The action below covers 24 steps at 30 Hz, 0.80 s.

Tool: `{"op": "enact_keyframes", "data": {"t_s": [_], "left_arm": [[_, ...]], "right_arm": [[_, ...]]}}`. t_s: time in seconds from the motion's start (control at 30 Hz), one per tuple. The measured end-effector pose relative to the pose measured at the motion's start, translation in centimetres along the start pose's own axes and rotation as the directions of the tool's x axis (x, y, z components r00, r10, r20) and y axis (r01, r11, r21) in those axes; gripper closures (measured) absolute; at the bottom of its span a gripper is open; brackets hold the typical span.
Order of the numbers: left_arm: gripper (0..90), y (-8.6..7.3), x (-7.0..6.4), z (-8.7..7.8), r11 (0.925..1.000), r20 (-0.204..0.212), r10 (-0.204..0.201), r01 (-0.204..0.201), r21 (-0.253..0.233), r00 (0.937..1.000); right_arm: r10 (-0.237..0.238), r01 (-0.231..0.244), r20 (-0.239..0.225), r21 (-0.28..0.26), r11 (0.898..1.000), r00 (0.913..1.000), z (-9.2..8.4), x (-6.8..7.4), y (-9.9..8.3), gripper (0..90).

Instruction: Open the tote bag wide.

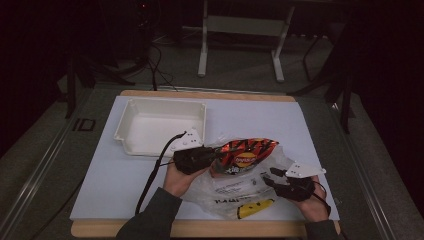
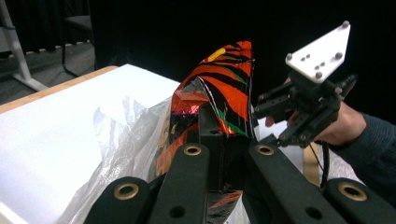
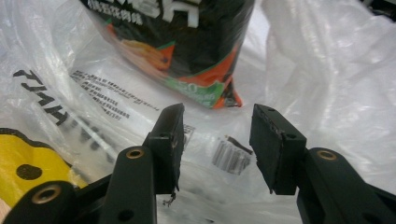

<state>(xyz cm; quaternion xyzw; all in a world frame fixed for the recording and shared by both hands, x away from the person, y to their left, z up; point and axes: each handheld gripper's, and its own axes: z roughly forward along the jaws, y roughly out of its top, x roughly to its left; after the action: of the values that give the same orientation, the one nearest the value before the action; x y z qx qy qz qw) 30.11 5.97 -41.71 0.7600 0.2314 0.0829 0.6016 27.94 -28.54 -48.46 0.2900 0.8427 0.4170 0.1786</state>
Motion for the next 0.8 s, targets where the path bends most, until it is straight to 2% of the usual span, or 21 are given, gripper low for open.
{"op": "enact_keyframes", "data": {"t_s": [0.13, 0.57, 0.8], "left_arm": [[89.6, -0.2, 0.0, 0.4, 0.9998, -0.012, 0.006, -0.006, 0.019, 0.9999], [89.6, -0.2, 0.1, 1.5, 0.9997, -0.013, -0.023, 0.023, 0.004, 0.9997], [89.6, 0.2, -0.1, 1.8, 0.9989, -0.004, -0.046, 0.045, -0.007, 0.9990]], "right_arm": [[-0.001, 0.001, -0.009, 0.015, 1.000, 1.0000, 0.3, 0.1, -0.3, 54.2], [0.011, -0.009, -0.035, 0.079, 0.997, 0.9993, 2.0, 0.7, -2.0, 54.3], [0.017, -0.013, -0.049, 0.093, 0.996, 0.9987, 2.7, 1.1, -2.5, 54.7]]}}
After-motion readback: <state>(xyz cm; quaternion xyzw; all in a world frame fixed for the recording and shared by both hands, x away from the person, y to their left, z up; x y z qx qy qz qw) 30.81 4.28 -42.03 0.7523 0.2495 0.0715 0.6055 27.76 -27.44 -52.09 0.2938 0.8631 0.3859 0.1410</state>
